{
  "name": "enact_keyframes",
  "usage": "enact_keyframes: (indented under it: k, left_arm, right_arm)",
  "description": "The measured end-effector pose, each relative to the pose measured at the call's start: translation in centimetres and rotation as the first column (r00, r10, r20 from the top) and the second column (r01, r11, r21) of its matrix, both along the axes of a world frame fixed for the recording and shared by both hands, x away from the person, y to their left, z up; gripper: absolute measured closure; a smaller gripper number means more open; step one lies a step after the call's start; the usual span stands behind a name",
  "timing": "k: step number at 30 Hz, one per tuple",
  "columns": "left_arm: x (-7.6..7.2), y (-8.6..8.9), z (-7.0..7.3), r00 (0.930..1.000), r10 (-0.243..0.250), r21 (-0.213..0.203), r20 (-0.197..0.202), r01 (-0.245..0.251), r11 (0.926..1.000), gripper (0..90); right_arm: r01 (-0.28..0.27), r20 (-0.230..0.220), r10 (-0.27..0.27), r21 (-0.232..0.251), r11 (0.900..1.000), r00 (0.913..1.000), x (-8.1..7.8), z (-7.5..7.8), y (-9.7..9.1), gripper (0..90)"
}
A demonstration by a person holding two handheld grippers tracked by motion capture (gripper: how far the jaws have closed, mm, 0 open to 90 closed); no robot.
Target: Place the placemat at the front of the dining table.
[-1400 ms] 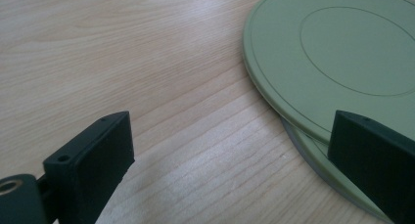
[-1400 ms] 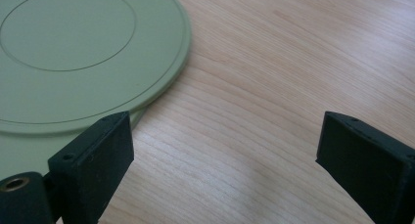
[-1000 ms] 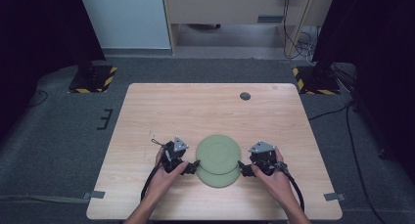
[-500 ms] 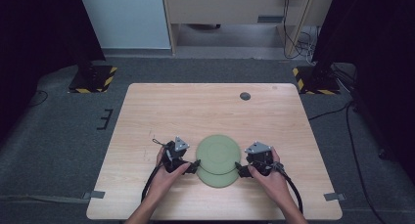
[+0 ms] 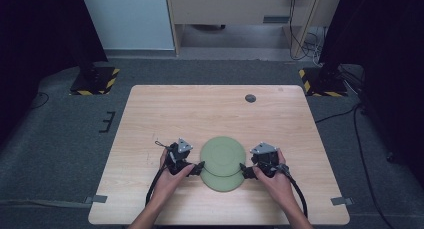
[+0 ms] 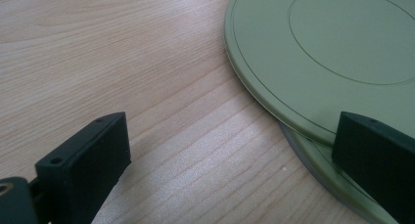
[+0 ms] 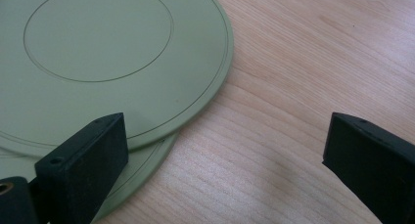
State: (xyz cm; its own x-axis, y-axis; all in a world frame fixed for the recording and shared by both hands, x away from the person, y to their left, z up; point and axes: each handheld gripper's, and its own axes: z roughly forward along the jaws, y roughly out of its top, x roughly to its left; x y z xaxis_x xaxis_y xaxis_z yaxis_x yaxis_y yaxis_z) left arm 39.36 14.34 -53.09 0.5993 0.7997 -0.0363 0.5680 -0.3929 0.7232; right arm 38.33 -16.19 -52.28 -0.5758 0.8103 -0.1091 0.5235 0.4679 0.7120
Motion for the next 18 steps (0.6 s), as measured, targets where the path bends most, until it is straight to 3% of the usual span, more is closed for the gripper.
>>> enact_keyframes:
  k: [9, 18]
  left_arm:
    - [-0.10, -0.24, 0.10, 1.0000, 0.003, 0.004, 0.005, -0.003, 1.0000, 0.3]
    - [0.07, -0.30, 0.10, 0.9997, 0.022, 0.003, 0.012, -0.022, 0.9998, 0.3]
  right_arm:
    - [-0.020, 0.015, 0.020, -0.024, 0.9995, 0.9997, -0.55, 0.12, 0.46, 4.4]
    - [-0.007, 0.007, 0.007, -0.008, 0.9999, 1.0000, -0.12, 0.05, 0.39, 2.8]
